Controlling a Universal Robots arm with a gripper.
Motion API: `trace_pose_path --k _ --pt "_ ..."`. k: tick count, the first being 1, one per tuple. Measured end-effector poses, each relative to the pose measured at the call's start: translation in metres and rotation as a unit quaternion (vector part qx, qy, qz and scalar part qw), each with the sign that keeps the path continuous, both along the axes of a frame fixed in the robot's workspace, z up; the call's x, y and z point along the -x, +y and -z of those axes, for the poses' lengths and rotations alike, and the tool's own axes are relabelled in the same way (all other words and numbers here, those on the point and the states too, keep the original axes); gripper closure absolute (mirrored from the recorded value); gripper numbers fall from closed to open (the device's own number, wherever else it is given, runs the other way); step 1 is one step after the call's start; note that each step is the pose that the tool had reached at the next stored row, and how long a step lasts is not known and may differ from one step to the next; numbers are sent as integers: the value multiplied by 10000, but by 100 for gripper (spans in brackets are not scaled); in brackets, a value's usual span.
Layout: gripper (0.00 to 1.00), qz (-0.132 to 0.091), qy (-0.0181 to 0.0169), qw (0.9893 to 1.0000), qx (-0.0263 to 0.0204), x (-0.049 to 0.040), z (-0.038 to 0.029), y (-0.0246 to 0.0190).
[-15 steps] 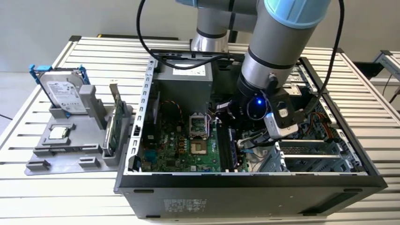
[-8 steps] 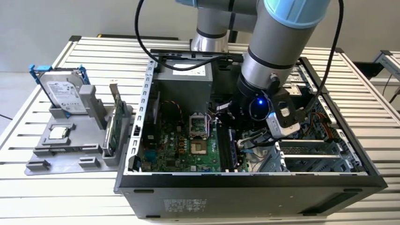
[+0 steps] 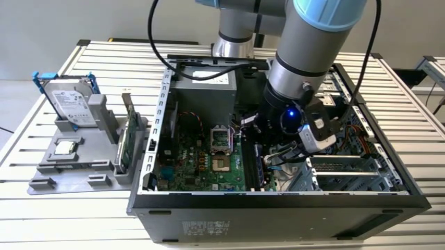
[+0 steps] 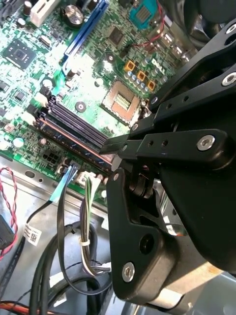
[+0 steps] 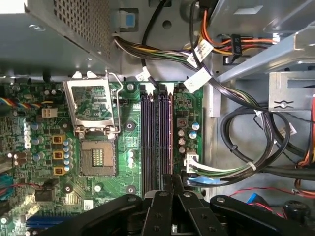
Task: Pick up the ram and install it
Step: 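Press down the ram until it locks into place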
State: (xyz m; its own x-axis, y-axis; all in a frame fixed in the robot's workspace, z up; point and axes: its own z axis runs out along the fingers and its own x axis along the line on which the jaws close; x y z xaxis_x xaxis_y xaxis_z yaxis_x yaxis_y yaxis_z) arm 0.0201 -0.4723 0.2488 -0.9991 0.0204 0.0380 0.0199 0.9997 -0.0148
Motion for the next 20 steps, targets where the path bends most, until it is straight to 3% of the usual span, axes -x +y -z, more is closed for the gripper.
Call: trace_pose_path --k 13,20 --pt "100 -509 0 9987 0 3 2 0" --pt "100 -796 0 9968 0 7 3 1"
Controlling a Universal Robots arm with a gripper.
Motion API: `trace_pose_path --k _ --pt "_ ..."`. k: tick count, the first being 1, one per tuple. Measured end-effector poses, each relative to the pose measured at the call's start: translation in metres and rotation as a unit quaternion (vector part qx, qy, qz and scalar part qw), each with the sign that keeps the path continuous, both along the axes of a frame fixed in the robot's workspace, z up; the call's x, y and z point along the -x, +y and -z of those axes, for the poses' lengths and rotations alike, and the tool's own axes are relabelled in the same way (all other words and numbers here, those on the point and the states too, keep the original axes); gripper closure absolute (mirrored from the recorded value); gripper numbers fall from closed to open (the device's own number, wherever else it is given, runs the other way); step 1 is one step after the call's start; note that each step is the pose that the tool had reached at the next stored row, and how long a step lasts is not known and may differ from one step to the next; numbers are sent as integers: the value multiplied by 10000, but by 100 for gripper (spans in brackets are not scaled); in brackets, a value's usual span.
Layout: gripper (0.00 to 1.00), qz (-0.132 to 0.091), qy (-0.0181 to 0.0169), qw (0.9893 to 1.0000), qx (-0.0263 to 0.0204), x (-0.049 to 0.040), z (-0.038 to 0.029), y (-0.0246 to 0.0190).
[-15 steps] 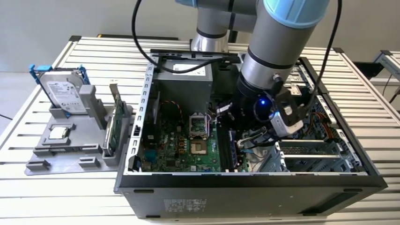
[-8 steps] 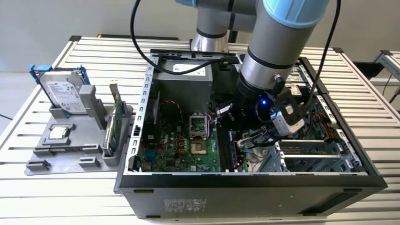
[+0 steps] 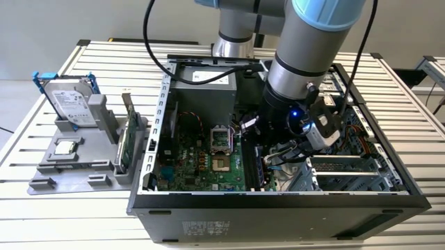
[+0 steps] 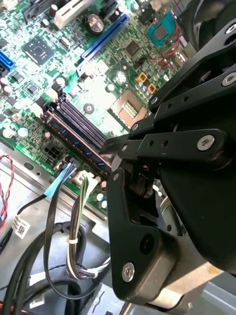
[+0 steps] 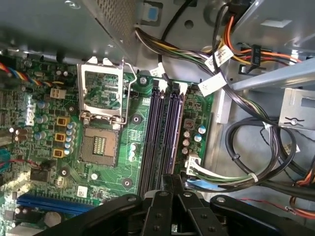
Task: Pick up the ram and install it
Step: 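Press down the ram until it locks into place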
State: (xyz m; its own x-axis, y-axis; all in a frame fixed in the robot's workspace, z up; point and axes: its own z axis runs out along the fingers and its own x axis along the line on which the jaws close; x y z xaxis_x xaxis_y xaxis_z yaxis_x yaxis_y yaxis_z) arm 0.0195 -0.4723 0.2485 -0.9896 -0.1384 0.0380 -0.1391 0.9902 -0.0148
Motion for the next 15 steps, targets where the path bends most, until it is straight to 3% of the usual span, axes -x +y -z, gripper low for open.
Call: trace_pose_path --k 8,15 --pt "100 -450 0 9990 0 6 1 0" --pt "100 -827 0 9966 0 10 4 0"
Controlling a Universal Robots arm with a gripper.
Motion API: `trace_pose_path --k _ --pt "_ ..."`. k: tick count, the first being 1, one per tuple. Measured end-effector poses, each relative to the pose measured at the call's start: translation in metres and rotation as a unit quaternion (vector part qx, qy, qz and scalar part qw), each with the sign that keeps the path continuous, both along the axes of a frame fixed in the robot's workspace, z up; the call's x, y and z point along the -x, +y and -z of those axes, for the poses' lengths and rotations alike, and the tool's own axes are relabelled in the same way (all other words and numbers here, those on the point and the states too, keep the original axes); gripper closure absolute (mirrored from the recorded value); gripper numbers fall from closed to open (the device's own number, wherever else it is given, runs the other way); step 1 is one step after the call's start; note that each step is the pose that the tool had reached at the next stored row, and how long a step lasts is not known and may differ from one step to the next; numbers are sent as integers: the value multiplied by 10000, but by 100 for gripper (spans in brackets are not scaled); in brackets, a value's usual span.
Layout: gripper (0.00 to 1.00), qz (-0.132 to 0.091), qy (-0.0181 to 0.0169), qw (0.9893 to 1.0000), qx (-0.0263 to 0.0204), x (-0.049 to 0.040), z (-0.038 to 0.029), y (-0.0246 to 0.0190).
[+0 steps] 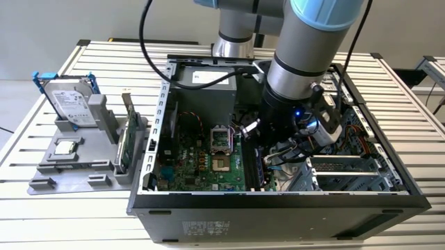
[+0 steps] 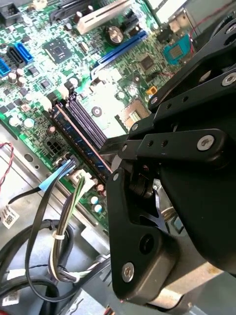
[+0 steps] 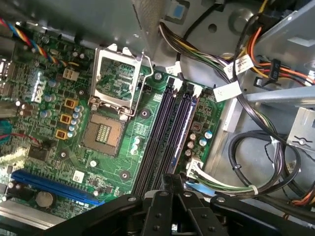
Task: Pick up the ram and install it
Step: 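Press down the ram until it locks into place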
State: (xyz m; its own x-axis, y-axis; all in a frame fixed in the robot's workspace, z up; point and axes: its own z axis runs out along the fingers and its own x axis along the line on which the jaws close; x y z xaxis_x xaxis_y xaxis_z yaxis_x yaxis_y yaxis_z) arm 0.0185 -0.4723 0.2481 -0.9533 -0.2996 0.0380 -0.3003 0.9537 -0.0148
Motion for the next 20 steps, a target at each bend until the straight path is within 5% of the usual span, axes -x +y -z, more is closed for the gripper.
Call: trace_pose_path --k 9,20 --pt "100 -491 0 9988 0 9 0 0" --pt "100 -1052 0 9945 0 23 1 0"
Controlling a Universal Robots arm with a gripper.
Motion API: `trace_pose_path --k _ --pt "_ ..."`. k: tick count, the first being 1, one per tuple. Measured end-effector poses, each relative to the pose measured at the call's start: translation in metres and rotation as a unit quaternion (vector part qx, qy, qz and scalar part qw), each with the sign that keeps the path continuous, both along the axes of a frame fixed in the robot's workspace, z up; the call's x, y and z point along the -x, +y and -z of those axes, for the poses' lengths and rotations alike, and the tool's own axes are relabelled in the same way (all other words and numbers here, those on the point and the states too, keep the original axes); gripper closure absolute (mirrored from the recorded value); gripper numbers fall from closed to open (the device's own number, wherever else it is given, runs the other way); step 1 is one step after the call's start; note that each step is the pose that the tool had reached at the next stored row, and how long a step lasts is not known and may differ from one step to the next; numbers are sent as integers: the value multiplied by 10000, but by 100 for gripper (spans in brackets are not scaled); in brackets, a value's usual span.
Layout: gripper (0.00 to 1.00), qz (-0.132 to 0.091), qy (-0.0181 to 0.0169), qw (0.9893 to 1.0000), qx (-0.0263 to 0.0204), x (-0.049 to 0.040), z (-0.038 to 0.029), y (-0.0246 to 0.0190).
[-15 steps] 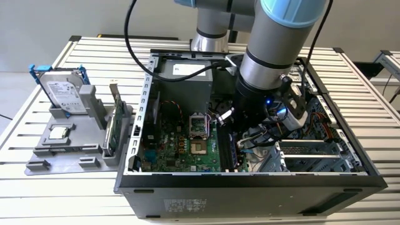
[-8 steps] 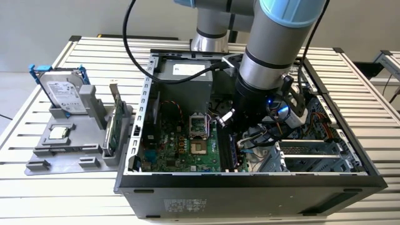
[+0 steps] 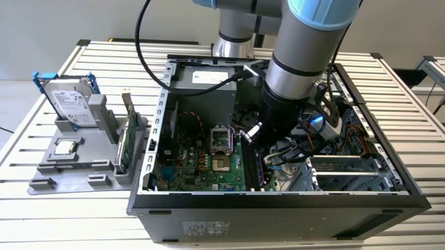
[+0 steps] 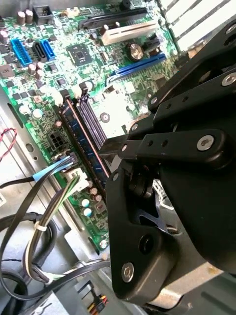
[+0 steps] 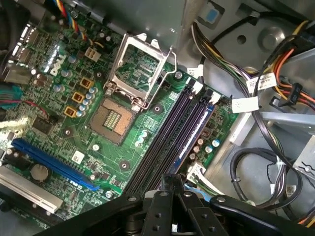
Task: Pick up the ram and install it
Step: 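Press down the ram until it locks into place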
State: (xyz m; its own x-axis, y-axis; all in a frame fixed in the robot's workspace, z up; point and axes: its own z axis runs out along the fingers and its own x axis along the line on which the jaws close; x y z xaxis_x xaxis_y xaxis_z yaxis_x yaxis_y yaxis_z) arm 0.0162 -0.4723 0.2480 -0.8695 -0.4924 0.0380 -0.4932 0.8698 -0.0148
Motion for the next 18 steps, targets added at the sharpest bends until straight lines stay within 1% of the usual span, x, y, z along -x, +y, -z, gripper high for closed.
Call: trace_pose_path --k 5,9,13,18 --pt "100 -243 0 9997 0 4 0 1" --pt "100 -439 0 9990 0 4 0 1" --pt "100 -636 0 9980 0 6 0 1" --pt "100 -893 0 9960 0 6 0 1"
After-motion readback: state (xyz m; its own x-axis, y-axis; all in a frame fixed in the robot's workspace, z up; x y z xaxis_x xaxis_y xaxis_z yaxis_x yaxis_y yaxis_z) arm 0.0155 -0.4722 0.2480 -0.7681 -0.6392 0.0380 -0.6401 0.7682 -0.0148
